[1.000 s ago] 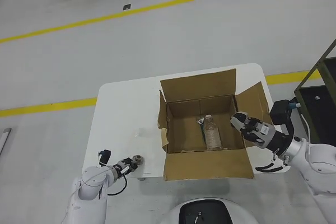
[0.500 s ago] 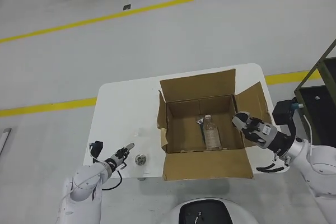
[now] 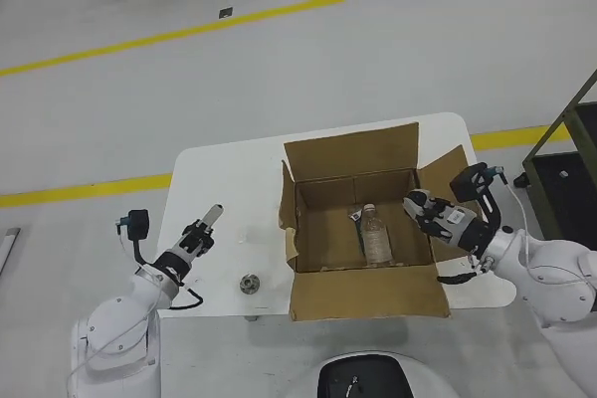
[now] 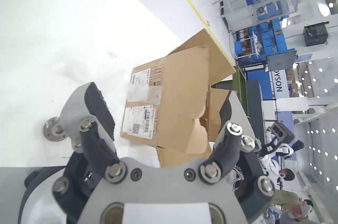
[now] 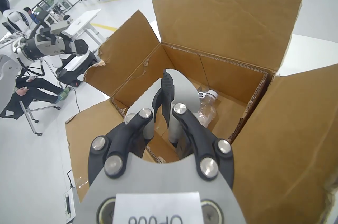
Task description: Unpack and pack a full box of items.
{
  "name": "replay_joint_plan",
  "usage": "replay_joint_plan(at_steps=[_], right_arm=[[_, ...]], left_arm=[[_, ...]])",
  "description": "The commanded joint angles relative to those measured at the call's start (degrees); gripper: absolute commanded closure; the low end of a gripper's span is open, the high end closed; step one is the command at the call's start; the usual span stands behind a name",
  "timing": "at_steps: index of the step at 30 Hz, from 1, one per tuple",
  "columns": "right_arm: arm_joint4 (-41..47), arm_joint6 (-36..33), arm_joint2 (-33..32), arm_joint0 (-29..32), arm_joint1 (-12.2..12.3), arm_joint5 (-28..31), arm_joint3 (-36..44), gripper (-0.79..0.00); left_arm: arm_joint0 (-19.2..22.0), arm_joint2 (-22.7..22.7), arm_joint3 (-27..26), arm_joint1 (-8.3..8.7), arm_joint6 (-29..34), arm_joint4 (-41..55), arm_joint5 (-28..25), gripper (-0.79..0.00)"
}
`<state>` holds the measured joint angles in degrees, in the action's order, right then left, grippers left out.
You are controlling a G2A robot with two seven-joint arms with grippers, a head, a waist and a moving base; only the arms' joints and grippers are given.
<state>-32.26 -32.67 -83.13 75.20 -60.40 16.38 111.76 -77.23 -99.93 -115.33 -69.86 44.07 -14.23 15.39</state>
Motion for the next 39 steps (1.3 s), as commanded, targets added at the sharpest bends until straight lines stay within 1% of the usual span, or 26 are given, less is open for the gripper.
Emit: replay_joint_plan(at_steps=[1, 8, 9, 10, 12, 15, 18, 21, 24, 26, 37, 39], right_arm=[[0.0, 0.0, -0.1, 0.0, 0.0, 0.0, 0.0, 0.000], [0.0, 0.0, -0.1, 0.0, 0.0, 0.0, 0.0, 0.000], [-0.2, 0.1, 0.0, 0.1, 0.0, 0.0, 0.0, 0.000], [-1.7, 0.3, 0.1, 0.2, 0.0, -0.6, 0.2, 0.000], [-2.9, 1.0, 1.0, 0.3, -0.1, -1.7, 0.8, 0.000], [-6.0, 1.4, 2.3, -0.2, -0.2, -4.3, 1.3, 0.000], [-10.3, 1.0, 4.6, -1.3, -0.5, -7.5, 1.5, 0.000], [-16.6, -1.9, 7.5, -3.4, -0.7, -11.1, 1.2, 0.000], [-20.7, -7.2, 10.9, -6.1, -1.0, -15.2, 0.5, 0.000], [-22.5, -10.0, 12.6, -7.7, -1.2, -16.5, 0.0, 0.000], [-22.5, -10.0, 12.6, -7.7, -1.2, -16.5, 0.0, 0.000], [-23.9, -9.7, 13.2, -7.7, -1.3, -16.1, 0.4, 0.000]], left_arm=[[0.1, 0.0, -0.1, 0.02, 0.1, 0.3, -0.3, -0.785], [0.0, 0.0, -0.2, 0.05, -0.3, -0.2, -0.7, -0.785], [-0.3, 0.2, -0.3, 0.20, -2.1, -3.4, -3.1, -0.785], [-0.6, 0.7, -0.5, 0.45, -4.5, -9.4, -6.0, -0.785], [-1.1, 2.6, -0.2, 0.66, -8.1, -16.1, -10.6, -0.785], [-1.5, 4.1, 0.5, 1.04, -12.5, -26.6, -14.9, -0.785], [-2.3, 5.7, 0.5, 1.59, -17.7, -41.4, -19.8, -0.785], [-3.5, 7.4, 1.1, 1.93, -22.8, -52.1, -23.1, -0.785], [-4.4, 8.0, 1.5, 2.29, -26.9, -61.0, -25.4, -0.785], [-5.0, 8.3, 1.9, 2.30, -28.1, -62.2, -25.5, -0.785], [-5.0, 8.3, 1.9, 2.30, -28.1, -62.2, -25.5, -0.785], [-5.0, 8.3, 1.9, 2.30, -28.1, -62.2, -25.5, -0.785]])
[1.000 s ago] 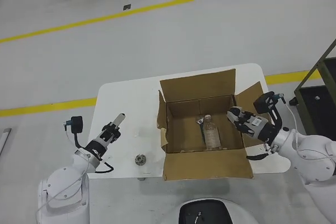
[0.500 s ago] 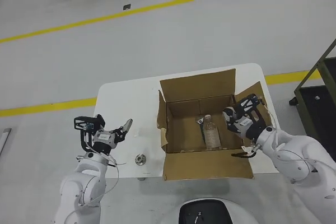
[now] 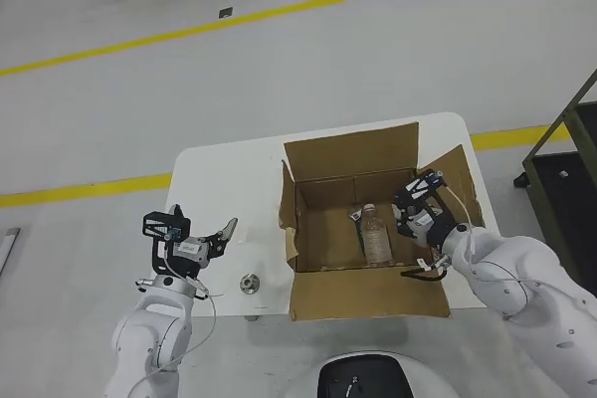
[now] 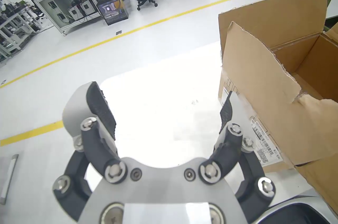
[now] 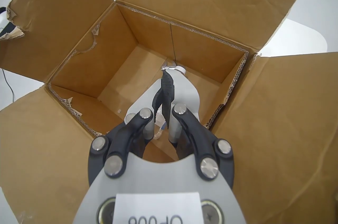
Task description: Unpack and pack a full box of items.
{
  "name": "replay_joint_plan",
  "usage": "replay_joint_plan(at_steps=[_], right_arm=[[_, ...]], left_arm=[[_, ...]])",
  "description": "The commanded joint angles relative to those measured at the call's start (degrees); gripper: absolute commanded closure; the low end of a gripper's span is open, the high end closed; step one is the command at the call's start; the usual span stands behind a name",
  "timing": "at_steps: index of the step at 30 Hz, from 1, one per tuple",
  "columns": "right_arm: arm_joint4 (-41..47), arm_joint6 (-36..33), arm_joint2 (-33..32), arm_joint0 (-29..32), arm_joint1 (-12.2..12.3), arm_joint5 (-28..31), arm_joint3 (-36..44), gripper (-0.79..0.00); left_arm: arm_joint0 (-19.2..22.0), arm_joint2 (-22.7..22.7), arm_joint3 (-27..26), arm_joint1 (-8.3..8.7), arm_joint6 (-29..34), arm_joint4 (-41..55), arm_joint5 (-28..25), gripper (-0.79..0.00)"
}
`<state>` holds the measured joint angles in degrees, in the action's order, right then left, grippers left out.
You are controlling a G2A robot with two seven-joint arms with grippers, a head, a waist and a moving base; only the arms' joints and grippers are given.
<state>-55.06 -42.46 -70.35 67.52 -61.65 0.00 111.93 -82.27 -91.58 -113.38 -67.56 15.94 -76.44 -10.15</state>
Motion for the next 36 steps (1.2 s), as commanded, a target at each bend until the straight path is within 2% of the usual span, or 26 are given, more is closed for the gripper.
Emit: replay_joint_plan(at_steps=[1, 6, 11, 36], right_arm=[[-4.1, -1.5, 1.5, -0.7, 0.0, 0.1, 0.5, 0.000], [-12.8, -12.0, 9.5, -7.2, -1.8, -12.3, -1.0, 0.000], [-12.3, -20.5, 17.7, -16.5, -4.9, -22.1, -10.0, 0.000], [-11.6, -20.5, 18.5, -17.2, -5.4, -22.4, -11.3, 0.000]], left_arm=[[0.0, 0.0, 0.0, 0.00, 0.0, 0.0, 0.0, -0.785], [0.0, 0.0, 0.0, 0.00, 0.0, 0.0, 0.0, -0.785], [0.0, 0.0, 0.0, 0.00, 0.0, 0.0, 0.0, -0.785], [0.0, 0.0, 0.0, 0.00, 0.0, 0.0, 0.0, -0.785]])
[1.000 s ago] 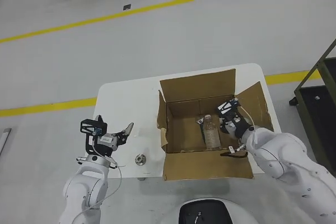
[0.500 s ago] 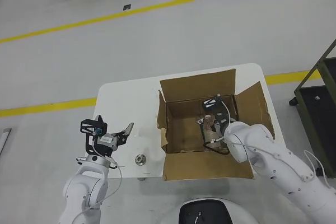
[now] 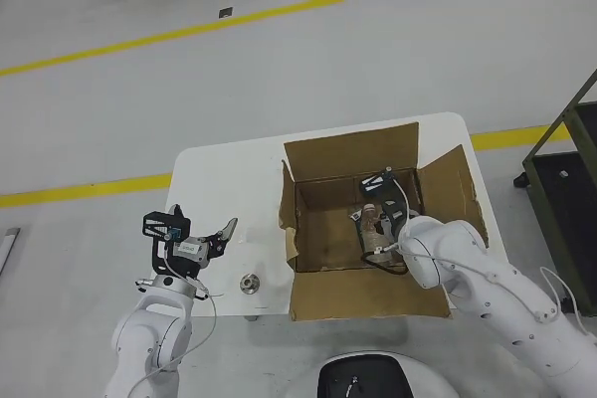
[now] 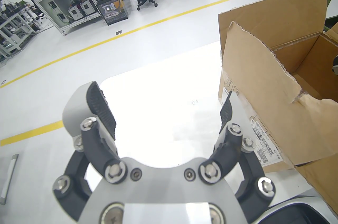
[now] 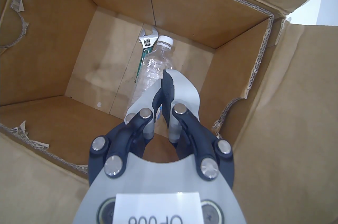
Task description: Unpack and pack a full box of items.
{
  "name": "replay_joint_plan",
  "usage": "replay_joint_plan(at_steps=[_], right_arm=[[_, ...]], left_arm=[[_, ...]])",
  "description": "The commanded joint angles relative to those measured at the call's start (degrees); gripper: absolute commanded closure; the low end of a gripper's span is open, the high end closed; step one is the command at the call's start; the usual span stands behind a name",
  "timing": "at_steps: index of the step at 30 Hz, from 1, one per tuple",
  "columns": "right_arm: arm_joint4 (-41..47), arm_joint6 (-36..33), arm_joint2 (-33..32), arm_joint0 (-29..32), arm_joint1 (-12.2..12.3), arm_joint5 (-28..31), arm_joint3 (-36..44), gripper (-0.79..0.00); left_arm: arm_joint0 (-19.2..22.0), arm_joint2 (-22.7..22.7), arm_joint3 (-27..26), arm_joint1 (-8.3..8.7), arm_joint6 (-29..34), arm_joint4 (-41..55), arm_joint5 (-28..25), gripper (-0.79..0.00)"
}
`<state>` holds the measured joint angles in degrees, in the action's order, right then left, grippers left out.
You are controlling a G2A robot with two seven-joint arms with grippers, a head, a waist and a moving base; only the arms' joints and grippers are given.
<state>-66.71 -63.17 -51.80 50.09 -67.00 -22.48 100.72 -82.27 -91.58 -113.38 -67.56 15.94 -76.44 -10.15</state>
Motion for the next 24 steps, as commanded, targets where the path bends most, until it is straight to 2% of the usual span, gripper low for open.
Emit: replay_joint_plan(at_steps=[1, 7, 10, 11, 12, 14, 17, 21, 24], right_arm=[[0.5, 1.1, -0.3, 0.7, -0.1, 0.1, -0.3, 0.000], [1.6, -0.8, 0.9, -2.0, -1.5, -3.0, -1.9, -0.003], [0.8, -2.2, 3.2, -4.5, -2.6, -4.6, -4.6, -0.142], [1.2, -2.4, 3.8, -5.4, -3.0, -5.2, -5.7, -0.277], [1.6, -2.5, 4.4, -6.3, -3.5, -5.8, -7.1, -0.339], [2.1, -2.9, 5.6, -7.9, -4.4, -6.8, -9.9, -0.329], [4.0, -2.8, 7.2, -9.4, -5.6, -8.0, -14.2, -0.369], [7.6, -1.4, 7.9, -10.6, -7.1, -8.5, -19.0, -0.385], [9.9, -0.5, 8.2, -11.2, -8.0, -8.4, -21.9, -0.502]], left_arm=[[0.0, 0.0, 0.0, 0.00, 0.0, 0.0, 0.0, -0.785], [0.0, 0.0, 0.0, 0.00, 0.0, 0.0, 0.0, -0.785], [0.0, 0.0, 0.0, 0.00, 0.0, 0.0, 0.0, -0.785], [0.0, 0.0, 0.0, 0.00, 0.0, 0.0, 0.0, -0.785], [0.0, 0.0, 0.0, 0.00, 0.0, 0.0, 0.0, -0.785], [0.0, 0.0, 0.0, 0.00, 0.0, 0.0, 0.0, -0.785], [0.0, 0.0, 0.0, 0.00, 0.0, 0.0, 0.0, -0.785], [0.0, 0.0, 0.0, 0.00, 0.0, 0.0, 0.0, -0.785], [0.0, 0.0, 0.0, 0.00, 0.0, 0.0, 0.0, -0.785]])
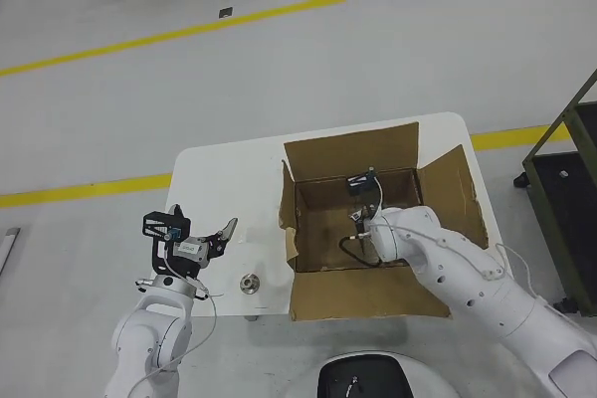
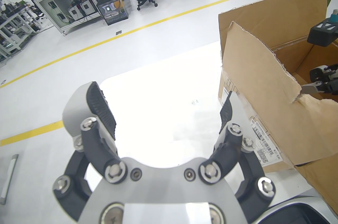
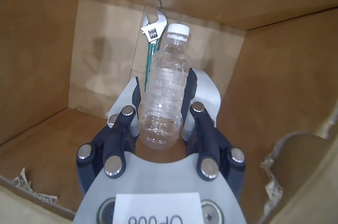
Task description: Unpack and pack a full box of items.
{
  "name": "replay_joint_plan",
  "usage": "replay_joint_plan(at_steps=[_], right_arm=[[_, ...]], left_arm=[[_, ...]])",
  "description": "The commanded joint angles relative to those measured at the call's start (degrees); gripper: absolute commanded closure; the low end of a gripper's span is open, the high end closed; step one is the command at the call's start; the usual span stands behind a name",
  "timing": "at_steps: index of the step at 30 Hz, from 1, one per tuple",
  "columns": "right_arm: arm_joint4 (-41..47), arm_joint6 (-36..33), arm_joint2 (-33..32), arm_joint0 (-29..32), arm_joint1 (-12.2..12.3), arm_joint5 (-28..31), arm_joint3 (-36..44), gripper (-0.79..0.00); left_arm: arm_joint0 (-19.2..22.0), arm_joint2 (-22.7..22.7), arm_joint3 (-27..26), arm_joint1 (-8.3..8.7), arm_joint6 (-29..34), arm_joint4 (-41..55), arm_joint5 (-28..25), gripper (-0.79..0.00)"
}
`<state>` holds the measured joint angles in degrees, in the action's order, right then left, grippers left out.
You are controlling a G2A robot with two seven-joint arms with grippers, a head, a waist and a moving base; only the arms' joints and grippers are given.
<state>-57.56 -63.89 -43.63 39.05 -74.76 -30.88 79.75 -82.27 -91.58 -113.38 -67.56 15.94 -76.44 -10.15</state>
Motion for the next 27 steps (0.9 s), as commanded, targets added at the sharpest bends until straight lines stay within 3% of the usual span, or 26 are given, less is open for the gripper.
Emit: replay_joint_plan(at_steps=[1, 2, 3, 18, 21, 24, 25, 26, 27], right_arm=[[0.8, 0.2, 0.4, -0.5, -0.5, 0.0, -2.0, -0.591], [1.2, -0.2, 0.5, -0.8, -0.8, -0.3, -2.8, -0.754], [1.8, -0.6, 0.5, -1.3, -1.1, -0.4, -3.6, -0.785], [0.8, -4.2, 1.4, -3.4, -3.1, 0.1, -9.1, -0.785], [0.9, -4.1, 1.8, -3.5, -3.6, 0.4, -10.5, -0.745], [1.0, -3.8, 2.3, -3.8, -4.2, 0.9, -12.1, -0.588], [1.1, -3.8, 2.5, -3.9, -4.3, 1.1, -12.5, -0.576], [1.2, -3.6, 2.5, -4.0, -4.5, 1.3, -12.9, -0.422], [1.2, -3.7, 2.7, -4.0, -4.7, 1.4, -13.4, -0.348]], left_arm=[[0.0, 0.0, 0.0, 0.00, 0.0, 0.0, 0.0, -0.785], [0.0, 0.0, 0.0, 0.00, 0.0, 0.0, 0.0, -0.785], [0.0, 0.0, 0.0, 0.00, 0.0, 0.0, 0.0, -0.785], [0.0, 0.0, 0.0, 0.00, 0.0, 0.0, 0.0, -0.785], [0.0, 0.0, 0.0, 0.00, 0.0, 0.0, 0.0, -0.785], [0.0, 0.0, 0.0, 0.00, 0.0, 0.0, 0.0, -0.785], [0.0, 0.0, 0.0, 0.00, 0.0, 0.0, 0.0, -0.785], [0.0, 0.0, 0.0, 0.00, 0.0, 0.0, 0.0, -0.785], [0.0, 0.0, 0.0, 0.00, 0.0, 0.0, 0.0, -0.785]])
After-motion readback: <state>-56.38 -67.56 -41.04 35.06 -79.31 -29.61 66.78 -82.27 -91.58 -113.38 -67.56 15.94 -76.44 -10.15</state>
